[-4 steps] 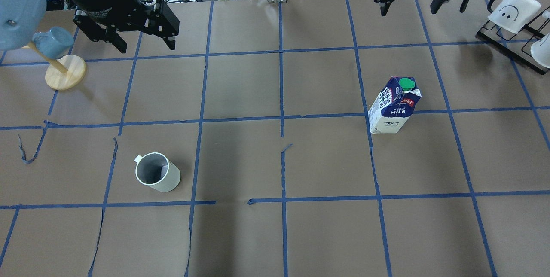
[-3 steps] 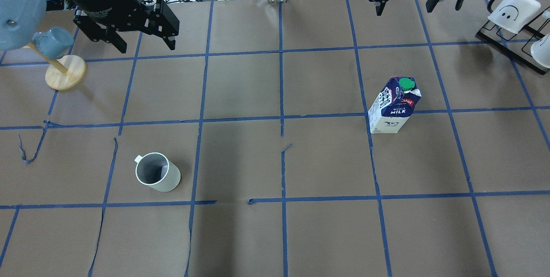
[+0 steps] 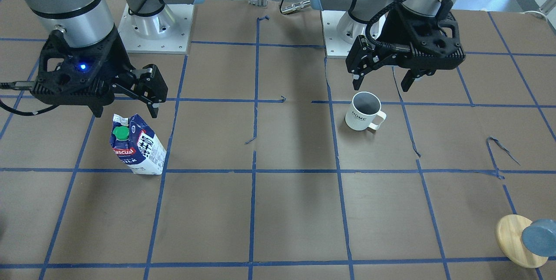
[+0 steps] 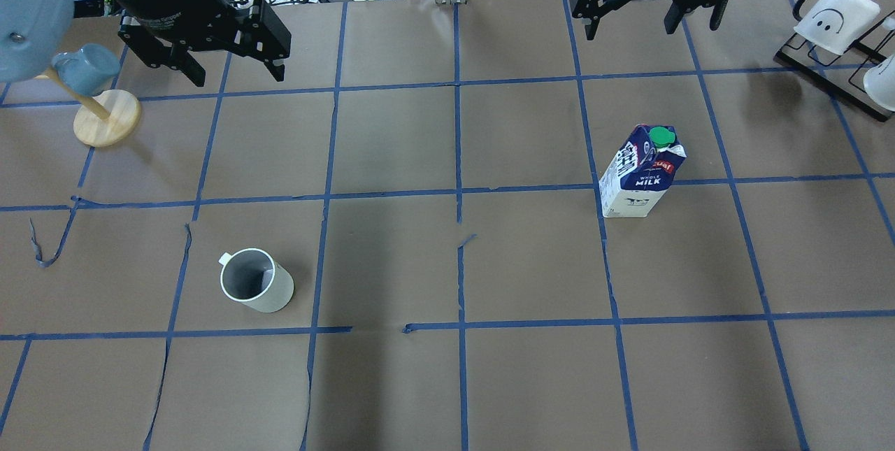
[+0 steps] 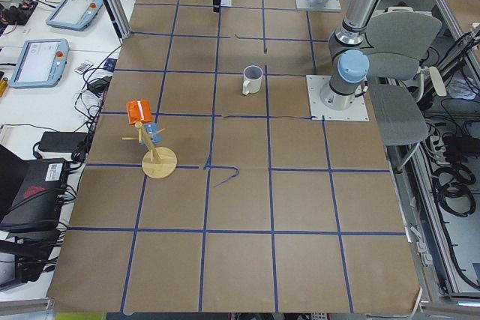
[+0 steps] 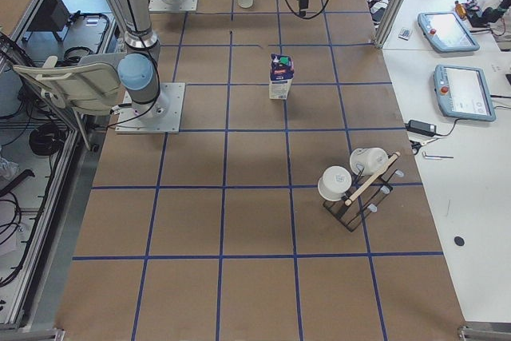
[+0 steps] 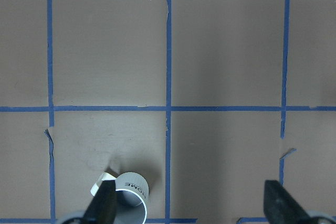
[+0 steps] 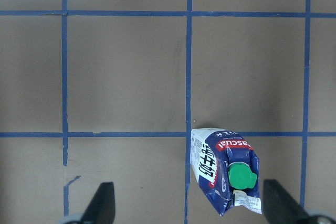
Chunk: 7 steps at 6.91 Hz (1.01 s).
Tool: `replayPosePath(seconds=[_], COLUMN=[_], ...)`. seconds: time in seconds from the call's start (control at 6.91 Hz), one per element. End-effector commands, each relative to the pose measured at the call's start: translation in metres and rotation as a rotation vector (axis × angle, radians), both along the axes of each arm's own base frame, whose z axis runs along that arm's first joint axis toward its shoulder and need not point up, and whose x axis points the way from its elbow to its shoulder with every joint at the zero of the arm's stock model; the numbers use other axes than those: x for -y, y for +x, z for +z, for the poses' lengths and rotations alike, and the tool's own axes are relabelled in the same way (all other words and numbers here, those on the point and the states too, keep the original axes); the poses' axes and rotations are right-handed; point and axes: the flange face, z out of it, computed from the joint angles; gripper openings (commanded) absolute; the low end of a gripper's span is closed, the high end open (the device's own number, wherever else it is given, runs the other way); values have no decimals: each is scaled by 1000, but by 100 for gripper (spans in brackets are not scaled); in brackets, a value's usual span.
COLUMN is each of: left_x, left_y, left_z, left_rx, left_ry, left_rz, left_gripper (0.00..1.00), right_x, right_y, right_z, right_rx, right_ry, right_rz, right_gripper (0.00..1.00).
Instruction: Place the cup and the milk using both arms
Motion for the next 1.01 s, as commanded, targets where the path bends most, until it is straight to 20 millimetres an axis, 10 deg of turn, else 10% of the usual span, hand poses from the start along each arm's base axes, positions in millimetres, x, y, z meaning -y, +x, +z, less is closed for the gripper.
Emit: replayPosePath(seconds=[0.0, 0.87], left_x=[0, 0], left_y=[-1, -1], left_z=[0, 0], left_rx=[-1, -1], left_ry=[0, 1], left_rz=[-1, -1], left_gripper=[100, 100], right_x=[-1, 0], right_y=[0, -1], right_z=[-4, -4], right_rx=[-2, -4], right_ry=[-11, -13], right_rz=[0, 0], right_gripper=[100, 100])
